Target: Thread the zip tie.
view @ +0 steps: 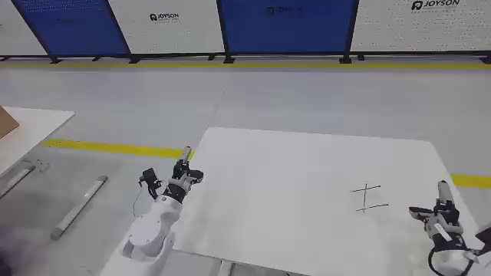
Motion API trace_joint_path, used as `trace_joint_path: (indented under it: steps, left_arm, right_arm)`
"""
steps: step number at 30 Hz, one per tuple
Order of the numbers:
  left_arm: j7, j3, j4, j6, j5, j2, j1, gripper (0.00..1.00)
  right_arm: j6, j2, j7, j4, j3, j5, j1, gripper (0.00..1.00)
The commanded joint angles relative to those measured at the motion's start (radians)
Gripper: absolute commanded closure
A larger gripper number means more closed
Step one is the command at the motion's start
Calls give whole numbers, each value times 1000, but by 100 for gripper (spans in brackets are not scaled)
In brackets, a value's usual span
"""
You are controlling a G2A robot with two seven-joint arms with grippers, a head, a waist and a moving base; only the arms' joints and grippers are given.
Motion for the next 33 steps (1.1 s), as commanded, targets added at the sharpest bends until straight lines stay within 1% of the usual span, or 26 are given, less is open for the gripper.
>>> trace_joint_path:
  steps: [1, 2, 3, 4, 5, 6, 7, 12, 13, 15, 17, 18, 28, 29, 30, 31, 32, 33]
  left_arm:
    - [0, 0, 0, 0, 0, 0, 0, 0]
    - [0, 0, 0, 0, 0, 0, 0, 22]
    - [0, 0, 0, 0, 0, 0, 0, 22]
    - [0, 0, 0, 0, 0, 0, 0, 0]
    - [0, 0, 0, 0, 0, 0, 0, 0]
    - [0, 0, 0, 0, 0, 0, 0, 0]
    - [0, 0, 0, 0, 0, 0, 0, 0]
    - [0, 0, 0, 0, 0, 0, 0, 0]
    - [0, 0, 0, 0, 0, 0, 0, 0]
    - [0, 0, 0, 0, 0, 0, 0, 0]
    - [0, 0, 0, 0, 0, 0, 0, 0]
    - [0, 0, 0, 0, 0, 0, 0, 0]
    - [0, 0, 0, 0, 0, 0, 0, 0]
    - [0, 0, 0, 0, 0, 0, 0, 0]
    - [0, 0, 0, 0, 0, 0, 0, 0]
    - [0, 0, 0, 0, 0, 0, 0, 0]
    - [0, 0, 0, 0, 0, 0, 0, 0]
    - [0, 0, 0, 0, 0, 0, 0, 0]
  right_arm:
    - [0, 0, 0, 0, 0, 0, 0, 0]
    - [0, 0, 0, 0, 0, 0, 0, 0]
    - [0, 0, 0, 0, 0, 0, 0, 0]
    - [0, 0, 0, 0, 0, 0, 0, 0]
    - [0, 1, 17, -5, -2, -4, 0, 0]
    - [-2, 3, 64, -5, 6, -8, -3, 0]
    - [-6, 6, 111, -2, 27, -2, -6, 0]
    - [-1, 19, 284, -1, 103, -1, -18, 0]
    - [2, 24, 346, 0, 122, -8, -18, 0]
    - [14, 32, 435, 4, 148, -24, -13, 0]
    - [22, 45, 549, 19, 180, -87, 4, 0]
    - [20, 48, 571, 30, 188, -114, 14, 0]
    - [20, 48, 571, 30, 188, -114, 14, 0]
    - [36, 48, 602, 33, 176, -100, 13, 0]
    - [70, 51, 662, 43, 168, -73, 25, 0]
    - [111, 58, 754, 73, 184, -50, 63, 0]
    - [136, 64, 831, 102, 197, -27, 90, 0]
    - [149, 70, 896, 122, 211, -17, 110, 0]
